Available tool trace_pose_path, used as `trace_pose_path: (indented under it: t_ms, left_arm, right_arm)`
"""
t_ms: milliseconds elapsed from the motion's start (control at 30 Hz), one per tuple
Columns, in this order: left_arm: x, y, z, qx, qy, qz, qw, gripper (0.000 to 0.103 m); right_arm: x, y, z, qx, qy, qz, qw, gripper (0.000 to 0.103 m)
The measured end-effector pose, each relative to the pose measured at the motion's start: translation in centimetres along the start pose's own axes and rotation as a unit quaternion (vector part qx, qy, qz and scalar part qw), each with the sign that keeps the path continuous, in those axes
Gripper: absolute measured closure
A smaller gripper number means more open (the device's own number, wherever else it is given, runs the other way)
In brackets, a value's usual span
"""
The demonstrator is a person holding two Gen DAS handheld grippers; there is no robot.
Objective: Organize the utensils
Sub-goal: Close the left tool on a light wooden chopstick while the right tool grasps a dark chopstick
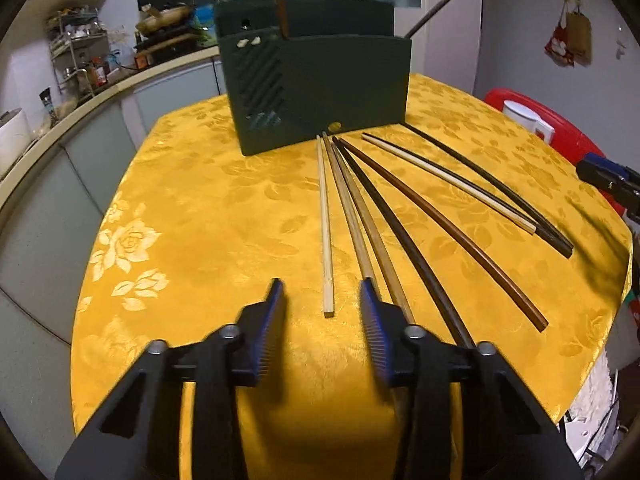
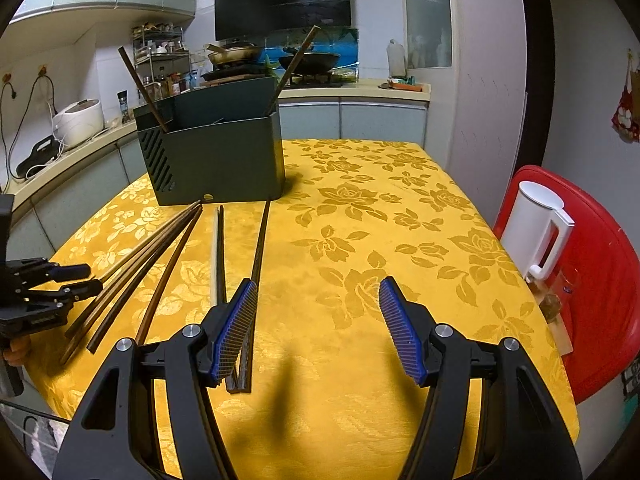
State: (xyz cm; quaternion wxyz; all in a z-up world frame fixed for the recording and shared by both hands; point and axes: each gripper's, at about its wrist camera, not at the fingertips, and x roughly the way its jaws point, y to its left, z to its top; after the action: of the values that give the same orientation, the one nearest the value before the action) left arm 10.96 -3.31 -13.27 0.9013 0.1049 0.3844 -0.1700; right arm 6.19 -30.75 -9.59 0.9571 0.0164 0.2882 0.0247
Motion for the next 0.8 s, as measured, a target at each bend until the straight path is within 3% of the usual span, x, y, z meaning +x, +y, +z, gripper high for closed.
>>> trace_pose_path:
  t_ms: [167,300,533,800]
  left_arm:
    - [0.4,-0.5,0.3,0.009,0.004,-0.011,0.9999,0.097]
    - [0.3,-0.9,0.1,0.02,-0.001,-0.002,0.9998,0.098]
    - [0.2,-0.2,0.1,0.0,0.001,0.002,1.0,0.098]
    - [0.1,0.0,0.0,-0.006,0.0,0.005,1.0,0.098]
  right_arm:
    - [0.2,-0.2,0.0,0.006,0.007,0.008,1.0,0.041]
    - [0.5,-0.2,-0.4,0.005,0.02,0.016,1.0,0.047]
    - [1.6,1.2,-1.4,-0.019,0.05,0.046,0.998,0.056]
    - [3.2,3.2,-2.7,-0.062,0.088,0.049,0.993,0.069]
